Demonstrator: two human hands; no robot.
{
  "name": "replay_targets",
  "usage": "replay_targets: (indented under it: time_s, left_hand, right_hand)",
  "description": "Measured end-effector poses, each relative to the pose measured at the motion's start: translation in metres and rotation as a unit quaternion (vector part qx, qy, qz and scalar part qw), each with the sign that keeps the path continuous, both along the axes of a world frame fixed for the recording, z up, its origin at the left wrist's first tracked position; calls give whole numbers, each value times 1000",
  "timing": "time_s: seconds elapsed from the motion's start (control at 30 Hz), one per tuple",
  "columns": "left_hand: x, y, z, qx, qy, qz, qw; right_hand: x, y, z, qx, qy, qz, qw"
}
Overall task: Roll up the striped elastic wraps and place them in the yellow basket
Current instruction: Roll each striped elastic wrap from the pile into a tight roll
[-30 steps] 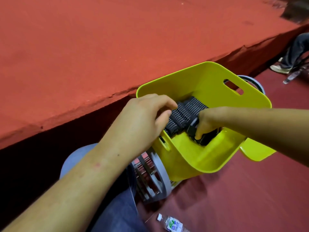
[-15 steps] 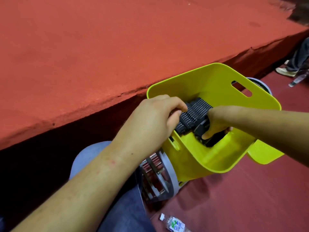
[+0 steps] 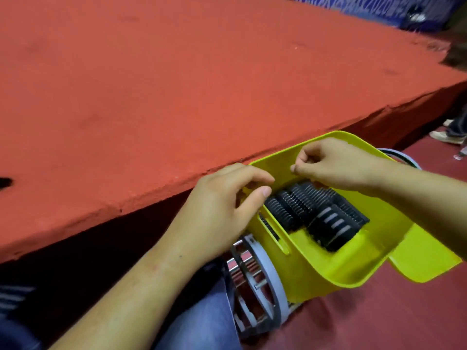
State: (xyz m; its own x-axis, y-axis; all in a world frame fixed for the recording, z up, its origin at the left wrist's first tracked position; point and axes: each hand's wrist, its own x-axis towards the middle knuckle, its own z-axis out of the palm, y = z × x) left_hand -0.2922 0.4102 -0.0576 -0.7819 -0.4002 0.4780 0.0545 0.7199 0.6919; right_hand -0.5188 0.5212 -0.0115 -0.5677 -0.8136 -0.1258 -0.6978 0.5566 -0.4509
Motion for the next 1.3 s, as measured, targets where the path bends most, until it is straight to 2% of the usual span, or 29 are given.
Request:
replay_targets:
  time_s: [0.23,0.47,0.67,0.87,0.97,1.1,1.3]
  left_hand:
    - [68,-41,1,10,6,99,995]
    - [152,-82,-18,12,-28,209,978]
    - [234,-117,-41,-25,-64,342,937]
    - [308,-143,-59,-28,-61,496,866]
    - [318,-152,-63,-15,-48,515,856]
    - [301,-172,-54,-24,-14,504,863]
    - [281,-195,-68,19,-69,534,843]
  right_hand:
    - [83,-41,31,-165,-96,90,977]
    - [167,-87,24,-241,-221,151,933]
    - [238,-129,-27,-235,-328,164,900]
    - [305,-167,-80,-222,-421,130,870]
    - [332,-196,-88,-227,-459,114,851]
    - [350,-237,-79,-270,-502,101,816]
    - [346,-269,-85,-278,-541,109,786]
